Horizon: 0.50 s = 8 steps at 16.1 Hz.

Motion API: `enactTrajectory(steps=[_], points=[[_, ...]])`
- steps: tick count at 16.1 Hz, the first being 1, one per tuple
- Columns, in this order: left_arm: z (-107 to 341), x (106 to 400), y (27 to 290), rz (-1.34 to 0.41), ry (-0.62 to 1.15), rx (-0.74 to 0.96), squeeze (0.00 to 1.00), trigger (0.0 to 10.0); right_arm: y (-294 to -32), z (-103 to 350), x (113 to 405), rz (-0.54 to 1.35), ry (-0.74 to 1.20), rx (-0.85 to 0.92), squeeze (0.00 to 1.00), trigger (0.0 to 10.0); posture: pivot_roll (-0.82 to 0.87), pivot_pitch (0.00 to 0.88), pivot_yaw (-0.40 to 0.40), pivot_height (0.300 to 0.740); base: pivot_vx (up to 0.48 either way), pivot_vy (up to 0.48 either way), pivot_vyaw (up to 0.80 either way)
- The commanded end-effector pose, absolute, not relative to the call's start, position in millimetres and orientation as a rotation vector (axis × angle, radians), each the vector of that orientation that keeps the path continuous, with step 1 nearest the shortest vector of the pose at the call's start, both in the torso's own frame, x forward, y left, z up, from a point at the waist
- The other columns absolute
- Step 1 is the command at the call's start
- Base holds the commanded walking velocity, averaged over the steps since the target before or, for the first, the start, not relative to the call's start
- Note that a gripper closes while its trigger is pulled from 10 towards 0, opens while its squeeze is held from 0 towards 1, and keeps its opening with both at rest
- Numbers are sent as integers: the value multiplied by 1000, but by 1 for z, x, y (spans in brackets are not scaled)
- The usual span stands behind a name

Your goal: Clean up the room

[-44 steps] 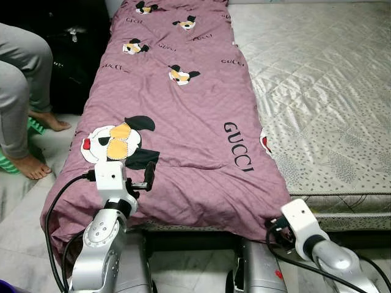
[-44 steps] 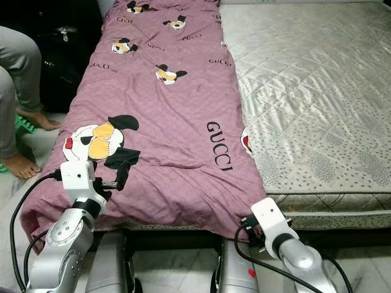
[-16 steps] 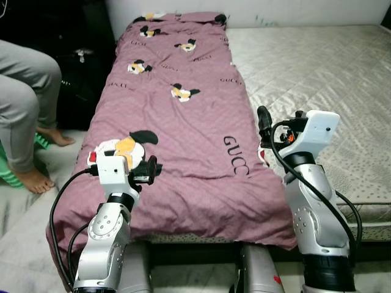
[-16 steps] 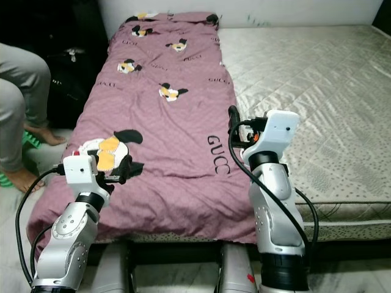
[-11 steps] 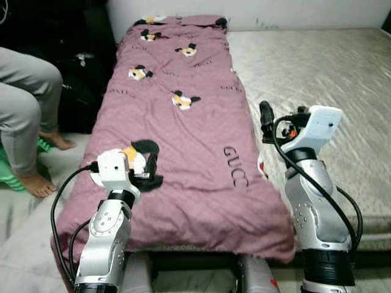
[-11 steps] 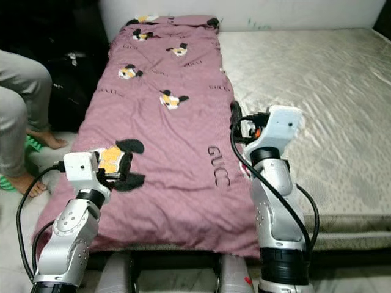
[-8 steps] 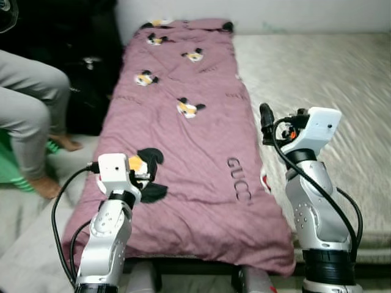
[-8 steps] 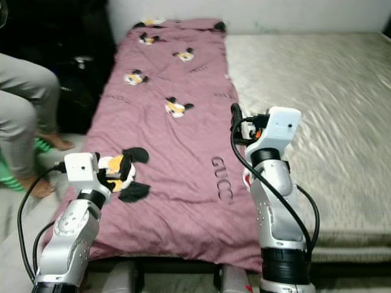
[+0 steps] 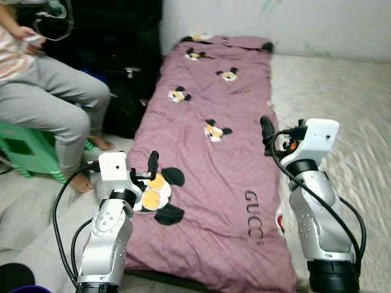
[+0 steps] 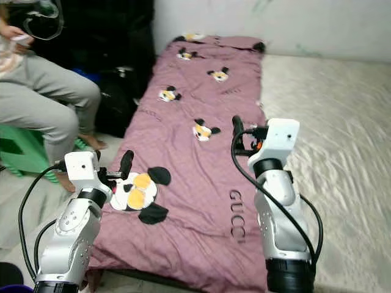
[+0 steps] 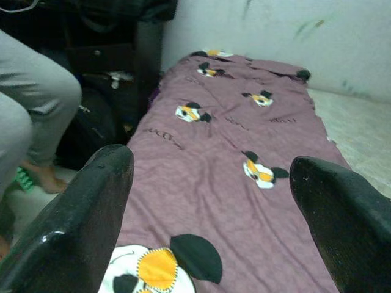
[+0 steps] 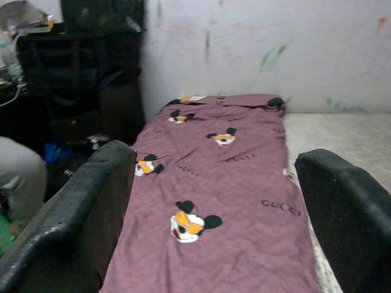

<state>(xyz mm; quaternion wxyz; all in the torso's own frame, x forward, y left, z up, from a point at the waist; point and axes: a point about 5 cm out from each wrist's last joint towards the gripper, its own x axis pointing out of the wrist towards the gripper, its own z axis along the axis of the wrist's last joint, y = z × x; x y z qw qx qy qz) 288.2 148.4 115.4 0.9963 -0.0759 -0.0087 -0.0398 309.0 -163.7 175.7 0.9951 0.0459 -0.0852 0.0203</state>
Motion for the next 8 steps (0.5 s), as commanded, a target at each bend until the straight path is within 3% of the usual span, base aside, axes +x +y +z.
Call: enactTrajectory(steps=[1,8], points=[[114,288,152,-61,-13,-139,0,10000,-158,175,305,59,-175,91,0,10000,-14,8,23,740,0,0,0],[113,288,150,-71,-10,-136,0,10000,-160,161,304,55,-105,59,0,10000,-15,2,26,740,0,0,0]])
